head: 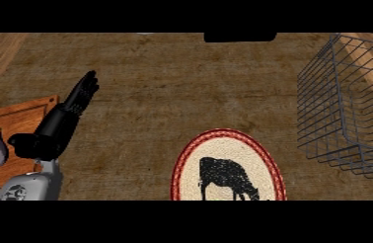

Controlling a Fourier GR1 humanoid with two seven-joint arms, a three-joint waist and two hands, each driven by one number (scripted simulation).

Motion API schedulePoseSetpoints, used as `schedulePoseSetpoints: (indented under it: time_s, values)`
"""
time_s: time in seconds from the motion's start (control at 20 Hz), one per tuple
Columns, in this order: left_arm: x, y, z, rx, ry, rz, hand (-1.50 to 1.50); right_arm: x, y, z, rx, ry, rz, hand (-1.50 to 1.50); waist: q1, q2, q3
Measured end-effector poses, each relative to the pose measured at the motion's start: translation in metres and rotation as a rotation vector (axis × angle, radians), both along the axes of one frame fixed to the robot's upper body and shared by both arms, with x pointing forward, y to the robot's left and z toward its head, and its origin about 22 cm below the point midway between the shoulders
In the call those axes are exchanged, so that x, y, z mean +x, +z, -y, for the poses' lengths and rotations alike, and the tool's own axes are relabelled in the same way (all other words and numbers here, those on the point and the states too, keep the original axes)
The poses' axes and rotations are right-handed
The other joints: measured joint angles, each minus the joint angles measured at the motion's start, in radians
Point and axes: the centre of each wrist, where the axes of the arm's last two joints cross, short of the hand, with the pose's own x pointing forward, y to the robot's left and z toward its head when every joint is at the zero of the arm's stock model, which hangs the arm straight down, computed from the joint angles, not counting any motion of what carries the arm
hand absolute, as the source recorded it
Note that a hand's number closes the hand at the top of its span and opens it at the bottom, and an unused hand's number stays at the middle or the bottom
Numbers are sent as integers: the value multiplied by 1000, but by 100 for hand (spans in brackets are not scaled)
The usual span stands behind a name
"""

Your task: Pick the bell pepper from the placemat and place it in the basket

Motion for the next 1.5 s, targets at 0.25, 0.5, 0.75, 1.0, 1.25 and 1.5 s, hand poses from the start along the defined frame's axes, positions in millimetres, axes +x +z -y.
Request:
schedulePoseSetpoints:
  time_s: [0.25, 0.5, 0.75, 1.0, 1.25, 1.5]
  values:
    - [3, 0, -2, 3, -2, -2, 0, -11, 11, -10, 68, -22, -5, 150, 3, 2, -1]
    - [2, -2, 1, 3, -1, -4, 0, -10, 15, -7, 63, -100, -14, 150, 7, 4, -1]
    - [2, 5, 0, 8, -10, 0, 0, 3, 22, 2, 3, -189, 9, 150, 18, 7, -2]
    - [7, 5, -1, 7, -22, 6, 0, 28, 36, 10, -37, -307, 71, 150, 30, 12, -1]
    - [6, -3, 5, 0, -32, 5, 0, 57, 61, 20, -39, -458, 148, 150, 37, 15, -1]
    - [9, -1, 3, 3, -36, 6, 0, 84, 92, 40, -7, -619, 237, 150, 38, 14, 1]
